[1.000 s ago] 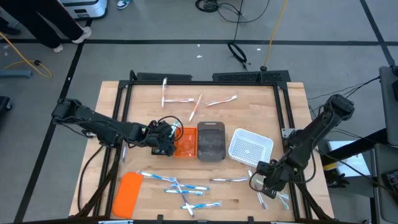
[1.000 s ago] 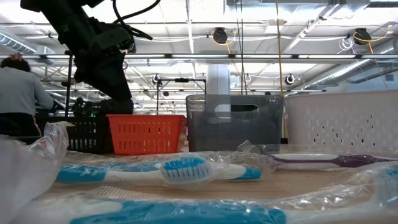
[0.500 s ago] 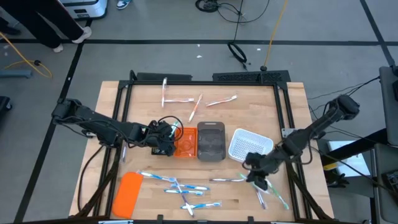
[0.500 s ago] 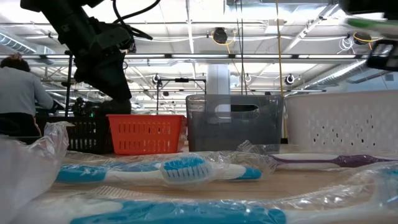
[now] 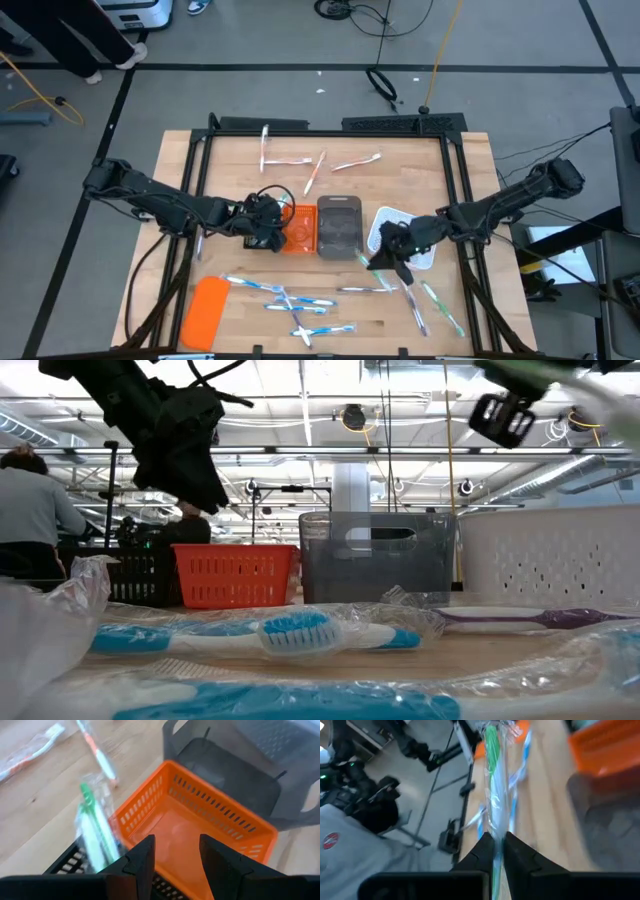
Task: Pick & Place Toothbrushes
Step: Put the green toothbrush into the black bin
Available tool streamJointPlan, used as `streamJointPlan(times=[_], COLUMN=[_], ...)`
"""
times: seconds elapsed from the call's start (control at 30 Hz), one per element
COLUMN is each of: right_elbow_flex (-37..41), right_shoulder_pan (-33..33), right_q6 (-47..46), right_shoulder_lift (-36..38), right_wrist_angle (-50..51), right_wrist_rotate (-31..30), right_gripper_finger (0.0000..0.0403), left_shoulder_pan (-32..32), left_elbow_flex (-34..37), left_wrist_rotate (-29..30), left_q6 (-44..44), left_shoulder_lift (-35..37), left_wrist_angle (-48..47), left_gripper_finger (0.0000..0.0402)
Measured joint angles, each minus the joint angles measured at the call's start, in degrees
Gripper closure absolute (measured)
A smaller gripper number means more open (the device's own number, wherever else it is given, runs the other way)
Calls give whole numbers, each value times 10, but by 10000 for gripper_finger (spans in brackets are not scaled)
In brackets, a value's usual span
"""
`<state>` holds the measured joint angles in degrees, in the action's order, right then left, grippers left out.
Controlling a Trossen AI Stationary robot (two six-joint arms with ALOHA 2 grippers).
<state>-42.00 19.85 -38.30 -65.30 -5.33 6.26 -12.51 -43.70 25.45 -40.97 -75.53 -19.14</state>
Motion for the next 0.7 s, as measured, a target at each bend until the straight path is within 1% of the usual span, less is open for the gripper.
streamJointPlan(times=[0.37,0.7], right_elbow_flex=[0,0], right_shoulder_pan=[-84,-128], right_q6=[136,241], right_shoulder_lift=[0,0], right_wrist_angle=[-102,-189], right_wrist_rotate=[-2,-9], right_gripper_finger=[388,388], left_shoulder_pan=[0,3], left_elbow_flex=[0,0], left_wrist_rotate=[0,1], left_q6=[69,135], left_shoulder_lift=[0,0], left_wrist_angle=[132,281], left_gripper_finger=[245,245])
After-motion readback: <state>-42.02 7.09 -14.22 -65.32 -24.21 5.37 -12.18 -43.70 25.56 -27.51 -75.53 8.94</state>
